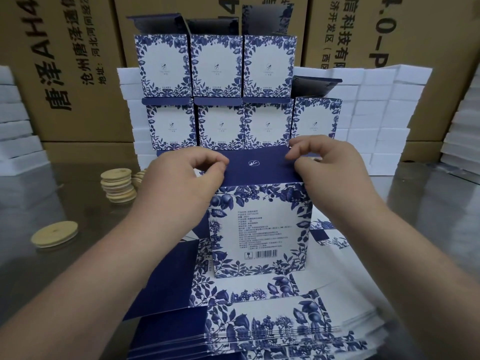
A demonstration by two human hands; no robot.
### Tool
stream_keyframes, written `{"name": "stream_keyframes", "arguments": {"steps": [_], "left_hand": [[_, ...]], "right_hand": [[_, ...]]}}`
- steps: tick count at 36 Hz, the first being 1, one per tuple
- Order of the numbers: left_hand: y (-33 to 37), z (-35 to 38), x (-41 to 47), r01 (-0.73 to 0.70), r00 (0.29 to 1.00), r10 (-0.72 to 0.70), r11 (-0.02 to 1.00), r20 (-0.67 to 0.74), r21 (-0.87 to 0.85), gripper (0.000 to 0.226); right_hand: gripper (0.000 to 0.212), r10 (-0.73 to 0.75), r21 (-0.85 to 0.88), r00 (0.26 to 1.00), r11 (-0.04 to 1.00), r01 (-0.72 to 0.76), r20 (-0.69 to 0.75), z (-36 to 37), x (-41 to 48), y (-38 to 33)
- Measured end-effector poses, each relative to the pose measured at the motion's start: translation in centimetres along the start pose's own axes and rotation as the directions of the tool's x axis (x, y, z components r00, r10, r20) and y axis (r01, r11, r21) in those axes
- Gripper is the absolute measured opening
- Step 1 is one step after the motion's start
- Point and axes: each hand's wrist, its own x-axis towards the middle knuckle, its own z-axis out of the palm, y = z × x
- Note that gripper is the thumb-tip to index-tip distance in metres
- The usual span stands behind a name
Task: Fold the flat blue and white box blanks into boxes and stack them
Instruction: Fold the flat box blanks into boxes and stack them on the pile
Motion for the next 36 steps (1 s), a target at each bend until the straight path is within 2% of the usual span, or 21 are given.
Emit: {"name": "stream_keyframes", "arguments": {"steps": [3, 6, 9, 10, 14, 17, 20, 21, 23, 26, 30, 33, 36], "left_hand": [[0.3, -0.4, -0.1, -0.083, 0.992, 0.076, 0.994, 0.098, 0.072, 0.020], [0.6, -0.6, -0.2, -0.107, 0.972, 0.084, 0.989, 0.220, 0.097, 0.016], [0.4, -0.7, 0.0, -0.142, 0.950, 0.086, 0.975, 0.301, 0.168, 0.050], [0.4, -0.8, 0.0, -0.151, 0.947, 0.092, 0.974, 0.307, 0.172, 0.053], [0.3, -0.8, 0.0, -0.215, 0.941, 0.167, 0.966, 0.294, 0.140, 0.039], [0.2, -0.5, -0.2, -0.240, 0.935, 0.207, 0.967, 0.287, 0.084, 0.027], [0.1, -0.2, -0.4, -0.266, 0.923, 0.243, 0.963, 0.299, 0.040, 0.028], [0.1, -0.1, -0.4, -0.270, 0.921, 0.251, 0.962, 0.297, 0.023, 0.029], [0.1, -0.1, -0.4, -0.270, 0.921, 0.261, 0.963, 0.288, -0.007, 0.028], [-0.1, -0.1, -0.5, -0.250, 0.923, 0.253, 0.967, 0.289, -0.047, 0.028], [-0.2, 0.1, -0.5, -0.212, 0.930, 0.232, 0.972, 0.284, -0.100, 0.034], [-0.3, 0.4, -0.6, -0.211, 0.937, 0.237, 0.969, 0.256, -0.126, 0.033], [-0.3, 0.7, -0.7, -0.233, 0.941, 0.261, 0.962, 0.216, -0.145, 0.033]], "right_hand": [[0.046, -0.048, -0.093, 0.999, 0.994, 0.050, 0.022, -0.1, -0.1, -0.3], [0.044, -0.002, -0.126, 0.997, 0.992, 0.013, 0.082, -0.2, -0.1, -0.3], [0.034, -0.027, -0.237, 0.994, 0.970, 0.053, 0.110, -0.6, -0.2, -0.5], [0.029, -0.046, -0.271, 0.991, 0.959, 0.079, 0.127, -0.7, -0.2, -0.6], [0.016, -0.126, -0.335, 0.964, 0.920, 0.201, 0.234, -0.7, -0.7, -1.4], [0.034, -0.131, -0.382, 0.918, 0.880, 0.281, 0.374, -0.6, -0.9, -1.9], [0.065, -0.109, -0.434, 0.874, 0.835, 0.338, 0.473, -1.0, -0.8, -2.1], [0.064, -0.110, -0.439, 0.872, 0.830, 0.344, 0.476, -1.1, -0.7, -2.1], [0.043, -0.120, -0.403, 0.881, 0.855, 0.326, 0.458, -1.3, -0.4, -1.9], [0.018, -0.096, -0.278, 0.912, 0.935, 0.220, 0.398, -1.3, 0.0, -0.9], [0.014, -0.011, -0.114, 0.912, 0.992, 0.063, 0.410, -1.2, 0.2, 0.4], [0.006, -0.044, -0.153, 0.919, 0.982, 0.112, 0.392, -1.1, 0.2, 0.0], [0.008, -0.153, -0.132, 0.926, 0.969, 0.210, 0.344, -1.3, -0.3, -1.1]]}}
